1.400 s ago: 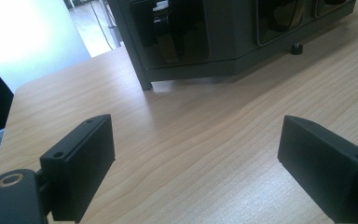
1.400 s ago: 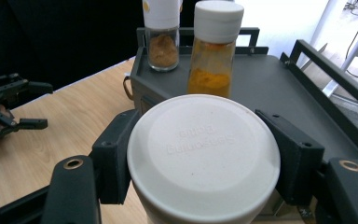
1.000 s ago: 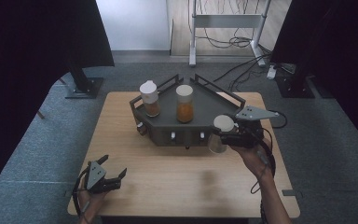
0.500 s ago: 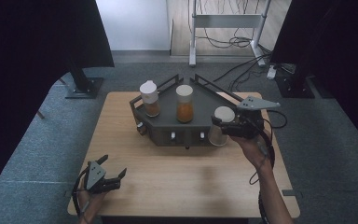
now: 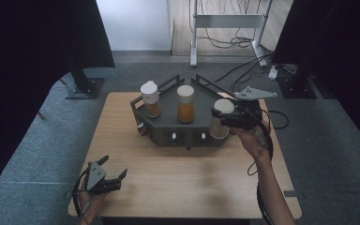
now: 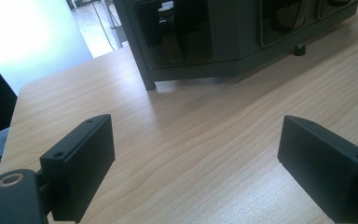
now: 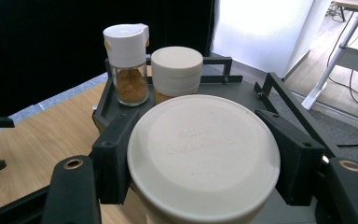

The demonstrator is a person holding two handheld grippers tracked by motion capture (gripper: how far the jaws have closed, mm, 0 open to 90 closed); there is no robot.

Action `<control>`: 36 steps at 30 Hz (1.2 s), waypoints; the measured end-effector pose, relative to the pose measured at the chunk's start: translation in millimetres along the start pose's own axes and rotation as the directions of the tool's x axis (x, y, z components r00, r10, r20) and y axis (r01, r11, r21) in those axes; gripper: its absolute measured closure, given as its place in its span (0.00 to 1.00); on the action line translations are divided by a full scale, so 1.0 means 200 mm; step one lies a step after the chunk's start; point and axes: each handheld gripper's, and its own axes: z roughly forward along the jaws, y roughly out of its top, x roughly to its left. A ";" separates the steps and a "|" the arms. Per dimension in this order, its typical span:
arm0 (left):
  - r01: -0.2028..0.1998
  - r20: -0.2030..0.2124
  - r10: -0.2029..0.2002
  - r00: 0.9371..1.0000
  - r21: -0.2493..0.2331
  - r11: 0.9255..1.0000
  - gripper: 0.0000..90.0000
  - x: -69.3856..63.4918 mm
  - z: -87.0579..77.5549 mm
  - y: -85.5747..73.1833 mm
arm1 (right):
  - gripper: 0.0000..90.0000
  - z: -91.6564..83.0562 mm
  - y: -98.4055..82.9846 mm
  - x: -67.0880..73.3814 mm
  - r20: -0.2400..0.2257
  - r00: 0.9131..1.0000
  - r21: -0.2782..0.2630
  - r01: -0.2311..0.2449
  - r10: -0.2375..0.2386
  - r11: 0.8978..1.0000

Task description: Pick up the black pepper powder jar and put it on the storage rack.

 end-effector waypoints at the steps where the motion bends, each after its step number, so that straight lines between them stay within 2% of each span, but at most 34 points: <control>1: 0.000 0.000 0.000 1.000 0.000 1.000 0.12 0.00 0.00 0.00 | 0.37 0.01 0.01 0.00 0.002 1.000 0.001 0.000 0.000 1.000; 14: 0.004 -0.001 -0.004 1.000 -0.001 1.000 0.12 0.00 0.00 0.00 | 0.37 0.07 0.09 -0.04 0.032 0.999 -0.003 0.004 -0.004 1.000; 36: 0.004 0.002 -0.004 1.000 0.004 1.000 0.12 0.01 0.00 0.00 | 0.37 0.20 0.14 -0.13 0.088 0.996 0.002 -0.008 0.008 1.000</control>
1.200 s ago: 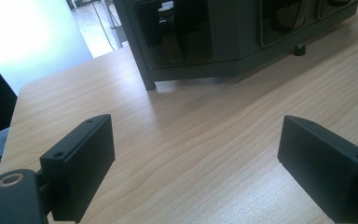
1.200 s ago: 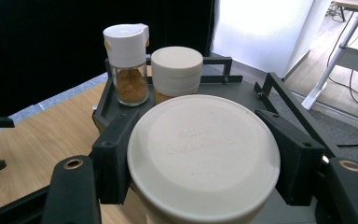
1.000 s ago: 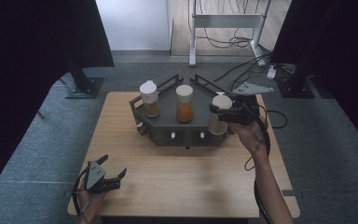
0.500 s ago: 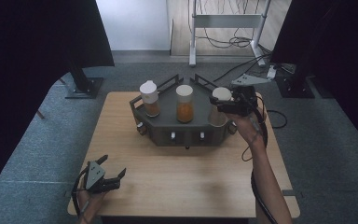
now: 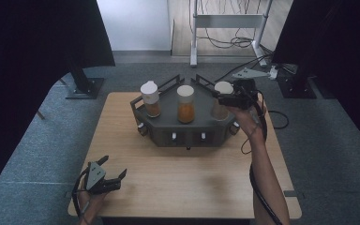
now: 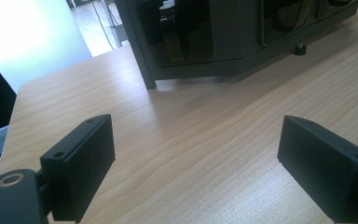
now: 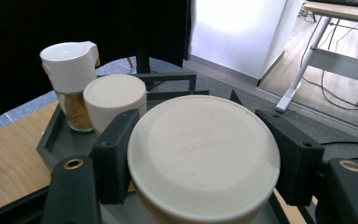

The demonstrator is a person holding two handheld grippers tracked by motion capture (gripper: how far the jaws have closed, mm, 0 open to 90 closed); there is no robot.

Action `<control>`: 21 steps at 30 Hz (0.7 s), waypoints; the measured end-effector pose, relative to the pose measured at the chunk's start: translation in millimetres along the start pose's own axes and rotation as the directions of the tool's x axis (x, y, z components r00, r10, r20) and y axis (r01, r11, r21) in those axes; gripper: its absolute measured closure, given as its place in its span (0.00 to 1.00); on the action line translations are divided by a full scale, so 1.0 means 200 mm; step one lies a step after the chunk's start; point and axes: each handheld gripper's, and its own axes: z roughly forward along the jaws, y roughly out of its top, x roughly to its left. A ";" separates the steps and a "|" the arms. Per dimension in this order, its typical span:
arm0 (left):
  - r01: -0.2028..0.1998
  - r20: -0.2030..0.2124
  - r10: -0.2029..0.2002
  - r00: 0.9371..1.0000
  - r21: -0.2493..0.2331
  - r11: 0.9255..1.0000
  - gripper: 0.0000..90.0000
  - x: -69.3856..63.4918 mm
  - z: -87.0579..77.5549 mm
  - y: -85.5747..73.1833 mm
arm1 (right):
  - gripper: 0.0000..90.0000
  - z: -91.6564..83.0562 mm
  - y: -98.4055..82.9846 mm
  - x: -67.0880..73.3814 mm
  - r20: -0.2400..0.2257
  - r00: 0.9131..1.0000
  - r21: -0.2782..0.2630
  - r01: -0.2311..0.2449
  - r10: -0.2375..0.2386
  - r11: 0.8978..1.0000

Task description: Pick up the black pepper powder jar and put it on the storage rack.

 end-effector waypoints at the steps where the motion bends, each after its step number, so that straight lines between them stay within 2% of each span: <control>1: 0.000 0.000 0.000 1.000 0.000 1.000 0.12 0.00 0.00 0.00 | 0.37 0.01 0.00 0.00 0.004 1.000 0.000 0.001 -0.001 1.000; 21: 0.003 -0.006 -0.003 1.000 -0.005 1.000 0.12 0.01 -0.01 -0.01 | 0.37 0.20 -0.03 -0.03 0.016 1.000 0.040 -0.013 0.012 0.999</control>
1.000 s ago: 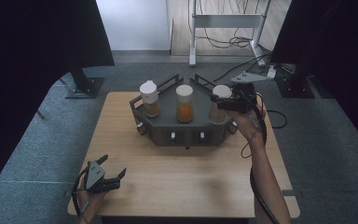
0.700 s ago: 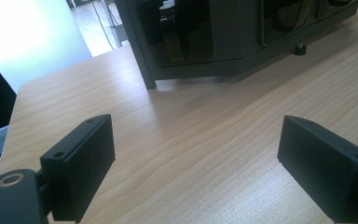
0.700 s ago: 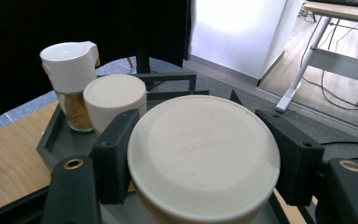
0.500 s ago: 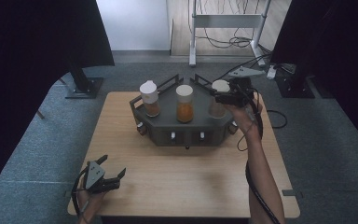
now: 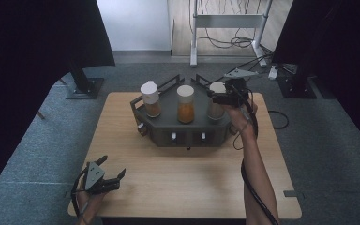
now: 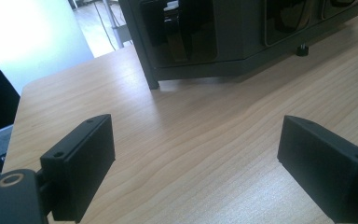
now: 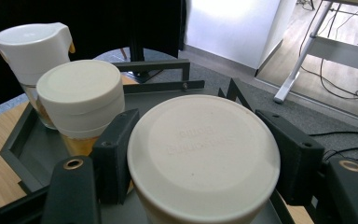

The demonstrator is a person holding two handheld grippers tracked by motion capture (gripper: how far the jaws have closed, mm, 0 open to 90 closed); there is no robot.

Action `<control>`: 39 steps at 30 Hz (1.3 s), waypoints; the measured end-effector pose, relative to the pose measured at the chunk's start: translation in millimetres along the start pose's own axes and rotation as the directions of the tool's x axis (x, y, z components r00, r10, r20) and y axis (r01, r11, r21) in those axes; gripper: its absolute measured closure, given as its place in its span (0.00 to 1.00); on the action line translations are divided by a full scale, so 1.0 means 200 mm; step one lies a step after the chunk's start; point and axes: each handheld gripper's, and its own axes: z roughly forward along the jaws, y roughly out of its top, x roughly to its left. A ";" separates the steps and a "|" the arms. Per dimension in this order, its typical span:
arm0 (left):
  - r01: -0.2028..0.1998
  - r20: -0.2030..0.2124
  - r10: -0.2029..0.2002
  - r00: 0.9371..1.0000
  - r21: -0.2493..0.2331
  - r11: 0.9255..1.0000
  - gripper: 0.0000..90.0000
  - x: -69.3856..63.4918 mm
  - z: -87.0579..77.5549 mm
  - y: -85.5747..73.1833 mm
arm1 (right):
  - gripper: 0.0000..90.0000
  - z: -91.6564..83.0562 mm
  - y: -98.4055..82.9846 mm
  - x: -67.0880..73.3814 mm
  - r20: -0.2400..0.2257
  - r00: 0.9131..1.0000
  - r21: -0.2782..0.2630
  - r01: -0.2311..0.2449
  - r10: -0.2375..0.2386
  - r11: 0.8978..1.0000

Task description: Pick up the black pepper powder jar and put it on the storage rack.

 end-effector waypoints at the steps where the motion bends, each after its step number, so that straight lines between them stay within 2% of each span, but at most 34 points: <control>1: 0.000 0.000 0.000 1.000 0.000 1.000 0.12 0.00 0.00 0.00 | 0.37 0.01 0.00 0.00 0.002 1.000 0.001 -0.003 0.003 1.000; 21: -0.006 0.004 0.006 1.000 0.000 1.000 0.12 0.00 0.00 0.00 | 0.37 0.07 -0.03 0.00 0.013 1.000 0.033 0.004 -0.004 0.999; 29: -0.006 0.007 0.006 1.000 0.000 1.000 0.12 0.00 0.00 0.00 | 0.37 0.07 -0.05 -0.02 0.010 1.000 0.020 -0.024 0.024 1.000; 35: -0.011 0.010 0.011 1.000 0.003 1.000 0.12 0.00 0.00 0.01 | 0.37 0.07 -0.06 -0.05 0.011 0.998 0.020 -0.062 0.062 0.998; 39: -0.015 0.013 0.015 1.000 0.005 1.000 0.12 0.00 0.00 0.01 | 0.34 0.07 -0.06 -0.05 0.015 0.998 0.027 -0.061 0.060 0.998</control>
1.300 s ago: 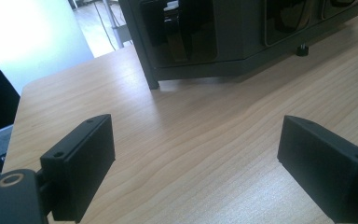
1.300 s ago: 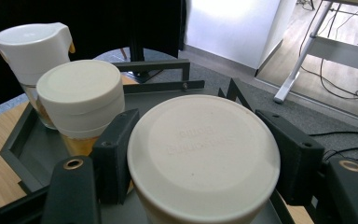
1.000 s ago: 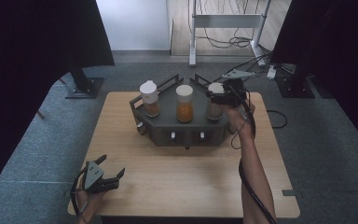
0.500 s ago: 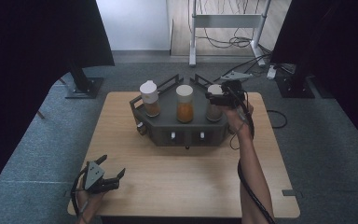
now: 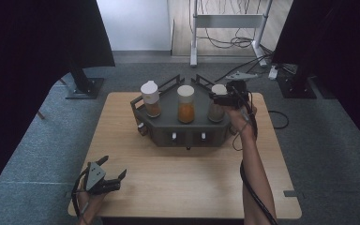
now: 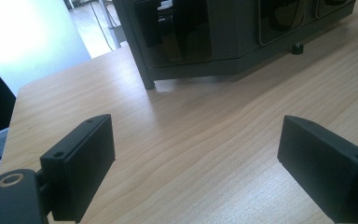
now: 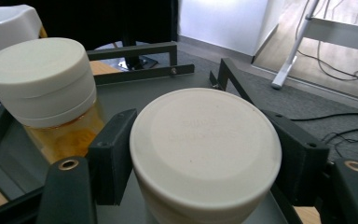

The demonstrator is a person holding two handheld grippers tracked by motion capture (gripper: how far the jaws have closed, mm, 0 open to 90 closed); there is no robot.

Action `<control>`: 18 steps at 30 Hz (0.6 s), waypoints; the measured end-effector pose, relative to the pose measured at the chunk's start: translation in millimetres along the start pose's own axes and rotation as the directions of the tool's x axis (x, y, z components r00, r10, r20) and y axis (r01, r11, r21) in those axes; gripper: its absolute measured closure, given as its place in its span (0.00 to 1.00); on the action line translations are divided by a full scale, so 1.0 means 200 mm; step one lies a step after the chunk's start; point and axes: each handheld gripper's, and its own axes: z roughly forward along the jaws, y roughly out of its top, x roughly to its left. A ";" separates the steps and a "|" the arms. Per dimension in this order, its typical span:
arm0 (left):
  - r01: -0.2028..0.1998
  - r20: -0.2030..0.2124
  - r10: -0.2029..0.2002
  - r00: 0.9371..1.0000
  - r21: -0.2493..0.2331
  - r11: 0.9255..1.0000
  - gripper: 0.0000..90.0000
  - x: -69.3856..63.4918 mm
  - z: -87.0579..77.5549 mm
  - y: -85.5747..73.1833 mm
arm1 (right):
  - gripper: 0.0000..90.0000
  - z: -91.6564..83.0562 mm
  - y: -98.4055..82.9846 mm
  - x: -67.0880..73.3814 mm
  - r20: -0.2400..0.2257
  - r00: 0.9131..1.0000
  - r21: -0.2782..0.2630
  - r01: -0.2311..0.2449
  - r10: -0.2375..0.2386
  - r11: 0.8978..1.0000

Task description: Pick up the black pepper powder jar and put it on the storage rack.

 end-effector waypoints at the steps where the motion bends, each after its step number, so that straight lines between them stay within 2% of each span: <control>1: 0.000 0.001 0.000 1.000 0.000 1.000 0.12 0.00 0.00 0.00 | 0.34 0.00 0.00 0.00 -0.004 1.000 -0.002 -0.004 0.004 1.000; 9: -0.005 0.000 0.005 1.000 0.002 1.000 0.12 0.00 0.00 0.00 | 0.26 0.01 0.00 0.00 -0.001 1.000 0.008 -0.004 0.004 1.000; 18: -0.005 0.001 0.005 1.000 0.001 1.000 0.12 0.00 0.00 0.00 | 0.21 -0.05 0.00 -0.01 -0.002 1.000 -0.029 -0.007 0.007 1.000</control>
